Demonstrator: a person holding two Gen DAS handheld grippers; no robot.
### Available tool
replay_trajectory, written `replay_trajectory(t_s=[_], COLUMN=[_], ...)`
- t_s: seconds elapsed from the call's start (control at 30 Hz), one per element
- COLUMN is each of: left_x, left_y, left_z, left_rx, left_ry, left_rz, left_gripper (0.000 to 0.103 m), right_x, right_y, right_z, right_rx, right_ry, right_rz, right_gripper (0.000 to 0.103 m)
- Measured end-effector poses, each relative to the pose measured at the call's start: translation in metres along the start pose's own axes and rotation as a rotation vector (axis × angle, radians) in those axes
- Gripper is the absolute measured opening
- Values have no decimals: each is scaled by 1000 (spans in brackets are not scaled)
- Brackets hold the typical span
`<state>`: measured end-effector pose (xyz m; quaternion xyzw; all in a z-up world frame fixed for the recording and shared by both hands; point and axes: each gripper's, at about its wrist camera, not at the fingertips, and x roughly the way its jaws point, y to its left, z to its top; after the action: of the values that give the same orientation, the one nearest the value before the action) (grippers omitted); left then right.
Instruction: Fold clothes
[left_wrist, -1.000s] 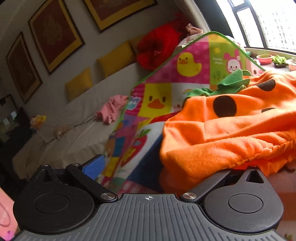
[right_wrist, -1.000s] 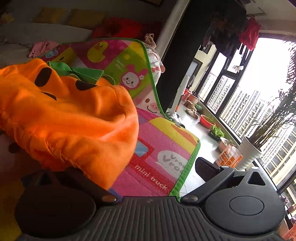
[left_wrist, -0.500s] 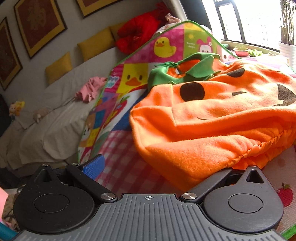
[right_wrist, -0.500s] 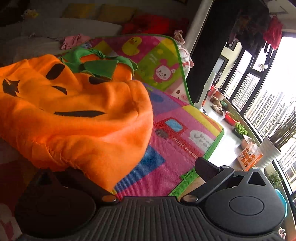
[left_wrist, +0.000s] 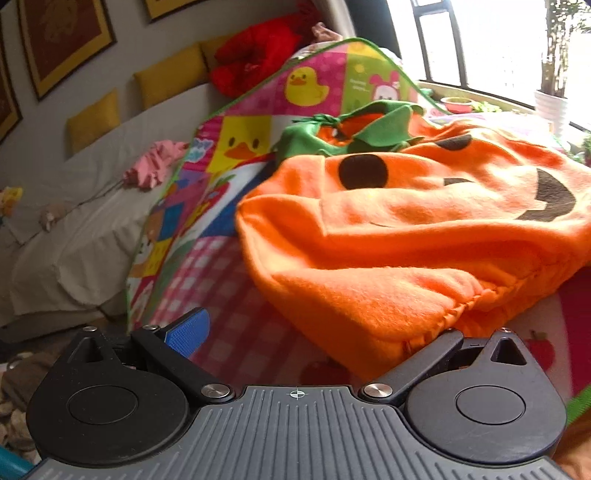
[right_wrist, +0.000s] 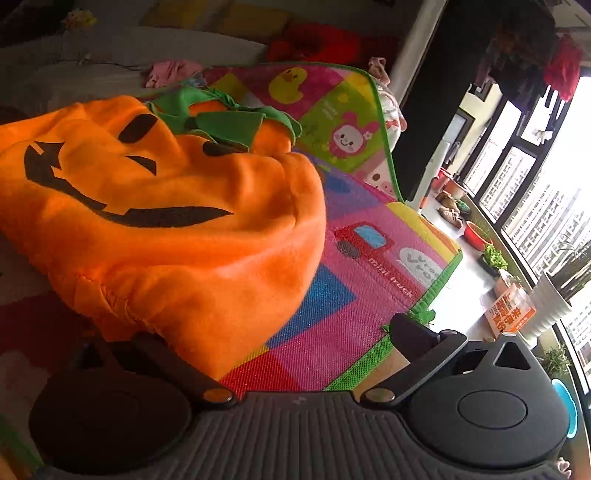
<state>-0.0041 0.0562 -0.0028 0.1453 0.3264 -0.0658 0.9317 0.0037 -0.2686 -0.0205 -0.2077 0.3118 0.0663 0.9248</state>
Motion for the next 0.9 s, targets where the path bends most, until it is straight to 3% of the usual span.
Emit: replay_trajectory(t_s=[0.2, 0.3, 0.43, 0.57, 0.67, 0.9], left_x=[-24, -33, -39, -31, -12, 42], left_y=[18, 23, 24, 22, 16, 4], left_z=[1, 7, 25, 47, 60, 62], left_rx=[-98, -128, -160, -204, -227, -278], left_ry=[-18, -44, -99, -127, -118, -29], left_rz=[-172, -205, -209, -224, -243, -313], left_gripper=[103, 103, 103, 103, 103, 103], right_x=[-44, -61, -66, -41, -5, 87], right_y=[-26, -39, -54, -56, -39, 23], right_z=[4, 8, 27, 55, 78, 109], right_rx=[-92, -96, -5, 86, 79, -121], right_ry=[-87, -147, -225, -197, -144, 42], right_rz=[156, 168, 179, 173, 121, 129], right_gripper=[103, 103, 103, 103, 103, 103])
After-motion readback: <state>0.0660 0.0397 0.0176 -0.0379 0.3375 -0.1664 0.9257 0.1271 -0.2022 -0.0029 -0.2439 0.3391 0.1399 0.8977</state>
